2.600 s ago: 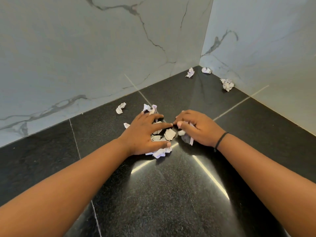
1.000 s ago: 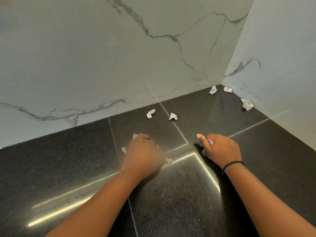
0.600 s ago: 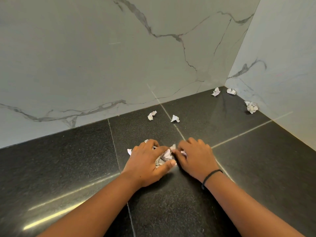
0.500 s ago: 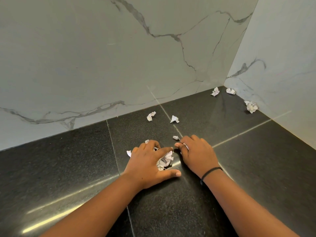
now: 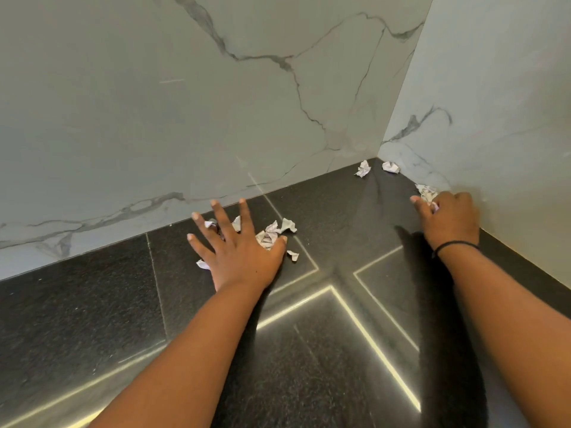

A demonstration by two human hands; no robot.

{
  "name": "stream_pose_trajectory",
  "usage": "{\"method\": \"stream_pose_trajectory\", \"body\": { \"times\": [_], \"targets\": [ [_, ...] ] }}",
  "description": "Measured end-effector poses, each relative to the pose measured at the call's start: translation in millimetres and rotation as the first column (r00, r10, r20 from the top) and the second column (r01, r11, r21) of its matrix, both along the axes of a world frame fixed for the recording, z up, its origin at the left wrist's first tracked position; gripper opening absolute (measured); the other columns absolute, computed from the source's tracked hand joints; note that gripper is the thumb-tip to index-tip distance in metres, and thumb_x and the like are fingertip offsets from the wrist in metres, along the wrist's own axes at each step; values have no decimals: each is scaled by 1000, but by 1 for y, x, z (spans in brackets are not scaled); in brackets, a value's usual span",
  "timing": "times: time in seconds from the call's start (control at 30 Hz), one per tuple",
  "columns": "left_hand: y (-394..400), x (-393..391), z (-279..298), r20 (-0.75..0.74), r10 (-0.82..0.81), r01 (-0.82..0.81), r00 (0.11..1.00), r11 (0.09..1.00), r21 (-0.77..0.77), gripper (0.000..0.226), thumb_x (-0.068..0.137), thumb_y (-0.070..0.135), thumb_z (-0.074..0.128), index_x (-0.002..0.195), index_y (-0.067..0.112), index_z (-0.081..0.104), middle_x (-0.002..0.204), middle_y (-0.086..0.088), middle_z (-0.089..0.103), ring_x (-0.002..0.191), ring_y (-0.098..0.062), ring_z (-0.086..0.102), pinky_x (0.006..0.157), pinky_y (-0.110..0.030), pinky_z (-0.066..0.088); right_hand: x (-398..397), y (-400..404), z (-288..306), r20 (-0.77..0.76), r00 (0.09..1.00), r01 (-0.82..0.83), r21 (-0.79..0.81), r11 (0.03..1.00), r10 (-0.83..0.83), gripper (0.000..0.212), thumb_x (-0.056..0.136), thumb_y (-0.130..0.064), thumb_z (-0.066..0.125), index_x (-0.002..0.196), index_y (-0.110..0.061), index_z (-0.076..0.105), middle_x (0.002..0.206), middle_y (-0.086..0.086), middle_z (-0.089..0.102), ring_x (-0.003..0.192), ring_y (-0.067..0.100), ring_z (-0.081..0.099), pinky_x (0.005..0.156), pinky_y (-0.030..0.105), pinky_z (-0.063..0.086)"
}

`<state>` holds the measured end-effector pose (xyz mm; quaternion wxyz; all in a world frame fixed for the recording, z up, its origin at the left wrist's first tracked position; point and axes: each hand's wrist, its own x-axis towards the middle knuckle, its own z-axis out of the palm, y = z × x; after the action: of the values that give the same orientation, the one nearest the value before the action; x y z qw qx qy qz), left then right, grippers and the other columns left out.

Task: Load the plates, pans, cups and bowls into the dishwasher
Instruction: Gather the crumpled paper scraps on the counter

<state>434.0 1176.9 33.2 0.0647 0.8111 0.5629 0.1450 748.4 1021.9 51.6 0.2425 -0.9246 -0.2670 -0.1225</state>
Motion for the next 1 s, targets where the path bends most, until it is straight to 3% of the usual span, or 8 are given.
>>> {"method": "stream_pose_trajectory", "body": {
  "times": [0.13,0.33,0.47,0.57,0.7,0.83,0.9,1.0],
  "targets": [
    [13,11,-2,93,25,-27,995,1000,14,122,61,96,22,141,25,-38,149,-10,-42,137,-41,-33,106,-57,-22,30,19,-14,-97,994,55,-2,998,-55,46,85,-52,59,101,-9,53,116,24,48,106,44,48,90,47,40],
    [32,25,-3,97,-213,220,972,973,-64,133,44,107,21,143,35,-31,159,-9,-18,146,-36,-11,116,-51,-4,29,72,-9,-203,978,37,-6,999,-38,112,57,-98,35,141,-23,35,143,18,40,130,41,38,104,53,31],
    [41,32,2,53,-465,468,884,871,-148,123,43,106,28,139,53,-25,161,-6,-10,147,-32,-8,116,-51,-1,27,115,-7,-242,970,-16,-168,986,-25,117,40,-106,27,142,-47,21,152,11,29,135,45,27,100,66,20],
    [42,32,8,43,-655,652,754,740,-164,108,46,101,41,138,66,-4,161,4,5,148,-24,1,118,-50,5,27,152,-8,-215,976,-44,-275,961,-17,109,44,-101,33,139,-48,26,153,8,25,136,45,25,100,68,18],
    [40,30,15,69,-804,802,590,574,-164,84,54,91,53,131,64,36,149,18,27,141,-11,20,115,-40,19,34,177,-11,-136,988,-110,-243,964,79,82,69,-81,41,128,-24,45,133,19,44,120,44,43,96,51,38],
    [38,28,15,160,-836,851,525,516,-95,54,71,74,61,118,48,61,133,18,46,126,-1,35,106,-31,30,47,177,-10,-122,963,-260,-197,945,240,39,91,-44,42,116,-15,49,117,19,48,96,35,49,77,38,40],
    [37,26,15,178,-847,864,501,502,-44,42,78,64,62,107,34,69,122,14,54,117,-5,42,101,-33,35,46,177,-7,-97,950,-311,-171,935,298,30,93,-36,41,108,-12,51,107,18,51,89,33,49,73,36,40],
    [36,25,13,195,-846,863,496,505,-6,29,86,52,61,83,23,61,94,16,53,93,-9,46,83,-26,37,38,174,-8,-29,951,-308,-134,942,307,21,93,-31,42,97,-11,45,88,15,53,85,35,54,71,40,44]
  ]
}}
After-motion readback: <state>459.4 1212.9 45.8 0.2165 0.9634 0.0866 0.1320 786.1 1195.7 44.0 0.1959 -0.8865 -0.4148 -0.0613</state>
